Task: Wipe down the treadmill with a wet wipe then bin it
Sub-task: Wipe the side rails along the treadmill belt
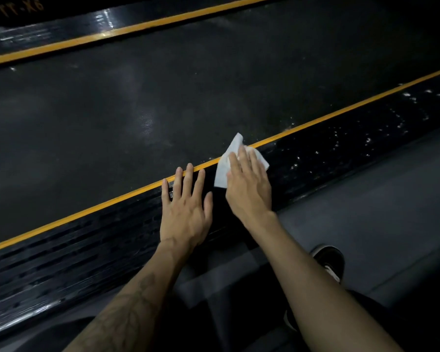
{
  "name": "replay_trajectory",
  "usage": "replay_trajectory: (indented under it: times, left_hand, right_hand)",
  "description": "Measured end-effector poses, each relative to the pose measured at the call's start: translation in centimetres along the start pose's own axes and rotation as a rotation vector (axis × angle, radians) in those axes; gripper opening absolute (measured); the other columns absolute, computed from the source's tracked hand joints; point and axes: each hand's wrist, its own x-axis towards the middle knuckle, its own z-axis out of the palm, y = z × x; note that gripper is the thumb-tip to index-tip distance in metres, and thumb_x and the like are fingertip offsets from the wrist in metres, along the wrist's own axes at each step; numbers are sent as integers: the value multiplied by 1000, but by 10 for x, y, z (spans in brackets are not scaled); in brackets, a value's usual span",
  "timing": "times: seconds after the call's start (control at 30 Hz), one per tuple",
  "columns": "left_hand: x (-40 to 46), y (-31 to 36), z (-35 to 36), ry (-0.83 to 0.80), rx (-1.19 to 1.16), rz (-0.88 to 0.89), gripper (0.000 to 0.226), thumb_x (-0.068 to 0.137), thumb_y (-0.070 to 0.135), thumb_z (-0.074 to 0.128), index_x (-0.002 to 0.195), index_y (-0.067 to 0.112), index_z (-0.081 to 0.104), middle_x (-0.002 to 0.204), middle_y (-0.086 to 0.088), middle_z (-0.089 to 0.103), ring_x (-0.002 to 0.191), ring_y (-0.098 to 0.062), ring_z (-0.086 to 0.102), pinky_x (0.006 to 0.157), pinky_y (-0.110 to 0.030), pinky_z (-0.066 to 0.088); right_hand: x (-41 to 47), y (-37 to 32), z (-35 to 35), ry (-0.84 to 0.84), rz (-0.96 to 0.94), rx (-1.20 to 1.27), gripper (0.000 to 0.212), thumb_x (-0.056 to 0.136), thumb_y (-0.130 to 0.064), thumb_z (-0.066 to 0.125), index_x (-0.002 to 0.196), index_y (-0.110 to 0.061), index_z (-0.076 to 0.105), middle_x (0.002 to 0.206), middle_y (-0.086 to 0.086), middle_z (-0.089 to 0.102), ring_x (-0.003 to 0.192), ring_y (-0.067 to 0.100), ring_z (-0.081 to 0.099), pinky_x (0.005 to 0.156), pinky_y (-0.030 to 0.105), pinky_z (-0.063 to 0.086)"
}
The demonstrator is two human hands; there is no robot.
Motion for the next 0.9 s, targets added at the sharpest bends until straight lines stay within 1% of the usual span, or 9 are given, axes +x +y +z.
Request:
replay_trajectory:
  times: [0.07,0.13,0.2,0.33,0.47,0.57,0.67,0.8,0.9]
  left_hand:
    - [1,0,0,-4,8,14,62,108,47,11,164,23,19,173,-4,8,160,-25,-2,128,-54,2]
    - [1,0,-1,-13,4,22,62,108,46,8,165,24,16,173,-2,4,160,-24,-6,128,-54,1]
    - [1,0,0,-22,6,27,62,107,46,5,165,24,13,173,0,-1,159,-23,-10,128,-54,1]
    - [1,-1,0,-31,1,41,63,107,46,5,165,23,11,173,2,-4,159,-22,-13,128,-53,0]
    - [1,0,-1,-20,-11,84,62,107,45,7,165,23,15,173,1,-1,159,-21,-10,129,-51,1]
    - [3,0,1,-18,-5,132,61,108,46,11,164,23,19,173,2,2,159,-20,-6,129,-50,3]
    - [3,0,1,-29,-6,141,61,108,46,12,164,23,18,172,3,2,159,-20,-6,129,-50,3]
    - [4,0,2,-18,-11,141,62,108,46,10,164,23,20,172,2,4,159,-20,-4,129,-51,6]
    - [6,1,2,-4,-14,127,61,107,46,13,164,24,23,172,2,7,160,-19,0,129,-51,8]
  right_hand:
    - [-1,-5,3,-35,-88,-10,59,106,-30,21,160,-8,25,169,17,16,158,32,12,127,46,15]
    - [7,5,1,-29,-132,-13,56,108,-30,25,160,-10,27,169,14,18,158,29,13,128,43,12]
    - [13,22,-2,-19,-62,17,55,110,-32,31,161,-13,25,170,10,16,158,25,11,129,40,10]
    - [-13,19,-7,-25,67,0,58,110,-33,26,162,-8,21,170,16,10,159,28,5,129,42,8]
    - [-11,15,-5,-33,-96,-31,64,104,-36,7,161,-11,24,170,15,12,158,28,9,128,43,12]
    - [5,35,-7,-36,-25,-10,59,109,-36,19,163,-13,19,172,9,9,159,22,4,129,39,5]
    - [-8,25,-8,-30,53,-23,59,110,-34,25,163,-8,18,171,15,10,159,26,3,129,40,6]
    - [-22,6,-2,15,-70,4,59,106,-34,26,156,-5,35,166,19,26,156,31,21,128,44,18]
    - [-4,24,-3,14,-91,23,55,109,-33,33,160,-11,32,169,11,21,158,25,15,128,40,12]
